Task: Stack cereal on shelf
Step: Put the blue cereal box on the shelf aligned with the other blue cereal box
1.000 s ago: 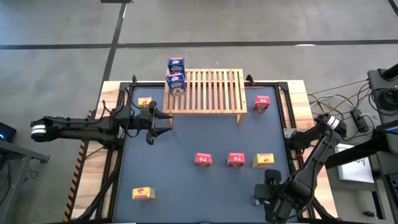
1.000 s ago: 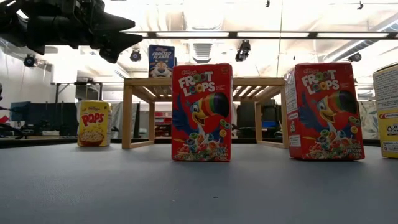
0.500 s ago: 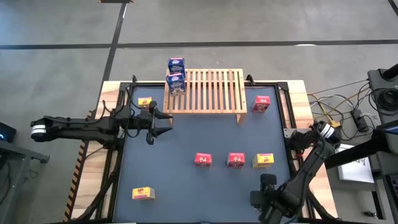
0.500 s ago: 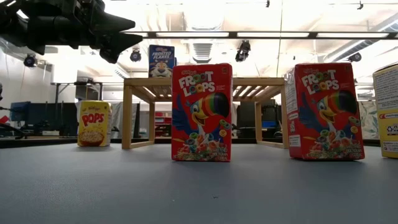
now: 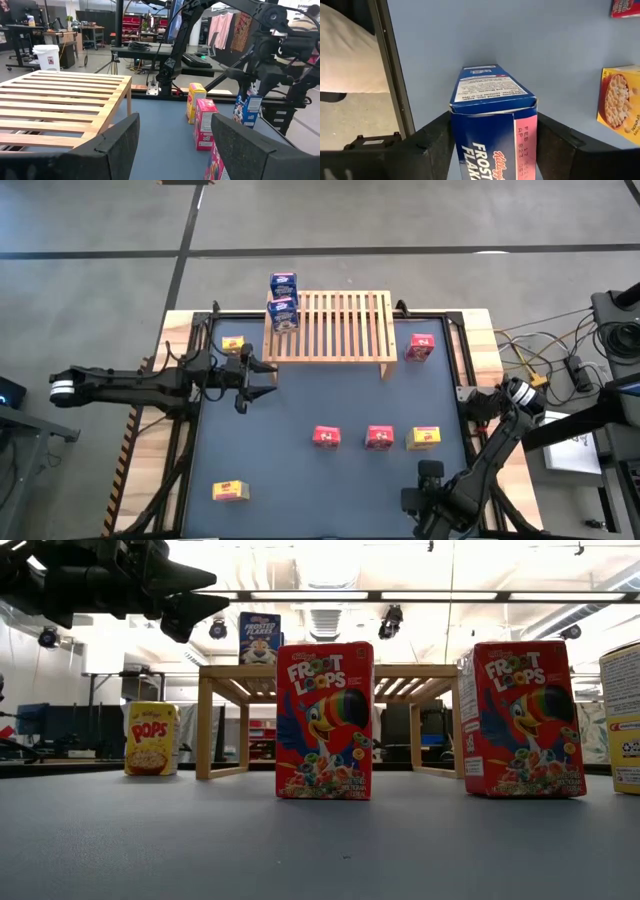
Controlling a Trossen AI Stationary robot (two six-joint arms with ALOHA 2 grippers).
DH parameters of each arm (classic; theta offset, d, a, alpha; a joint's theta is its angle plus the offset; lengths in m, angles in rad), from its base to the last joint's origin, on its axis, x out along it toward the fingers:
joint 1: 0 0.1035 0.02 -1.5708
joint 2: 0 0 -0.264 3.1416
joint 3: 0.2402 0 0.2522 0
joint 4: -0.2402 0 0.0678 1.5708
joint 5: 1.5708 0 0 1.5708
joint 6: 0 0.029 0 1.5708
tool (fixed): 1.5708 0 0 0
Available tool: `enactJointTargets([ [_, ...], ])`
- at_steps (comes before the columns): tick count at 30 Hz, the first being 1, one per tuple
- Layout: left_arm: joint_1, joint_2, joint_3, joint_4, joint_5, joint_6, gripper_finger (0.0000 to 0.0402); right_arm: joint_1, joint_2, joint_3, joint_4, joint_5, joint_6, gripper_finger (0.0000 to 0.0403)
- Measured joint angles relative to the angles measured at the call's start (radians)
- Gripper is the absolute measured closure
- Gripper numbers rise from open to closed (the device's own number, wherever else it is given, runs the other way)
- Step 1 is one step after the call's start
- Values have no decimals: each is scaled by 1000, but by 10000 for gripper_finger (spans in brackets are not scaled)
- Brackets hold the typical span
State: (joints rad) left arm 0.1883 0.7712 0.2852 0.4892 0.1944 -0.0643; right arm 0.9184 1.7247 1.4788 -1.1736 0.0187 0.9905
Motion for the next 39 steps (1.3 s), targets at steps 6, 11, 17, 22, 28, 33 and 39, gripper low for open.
enactJointTargets([
  [6, 0, 0, -2, -2, 0, -2, 171, 0, -2, 0, 0, 0, -19, 229],
  [11, 0, 0, -7, -3, 0, -2, 171, 0, -14, 0, -1, 0, -22, 254],
  [17, 0, 0, -8, -3, 0, -6, 171, -21, -52, 0, 0, 7, -23, 259],
  [22, -8, 3, -18, -3, 4, -19, 171, -63, -77, 24, -1, 11, -67, 255],
  [28, -10, 38, -24, -3, 40, -39, 171, -140, -81, 127, 3, 37, -231, 255],
  [33, -11, 52, -24, 19, 43, -39, 171, -207, -81, 236, 3, 93, -330, 253],
  [39, -12, 77, -24, 79, 86, -53, 171, -280, -81, 362, 2, 231, -466, 253],
])
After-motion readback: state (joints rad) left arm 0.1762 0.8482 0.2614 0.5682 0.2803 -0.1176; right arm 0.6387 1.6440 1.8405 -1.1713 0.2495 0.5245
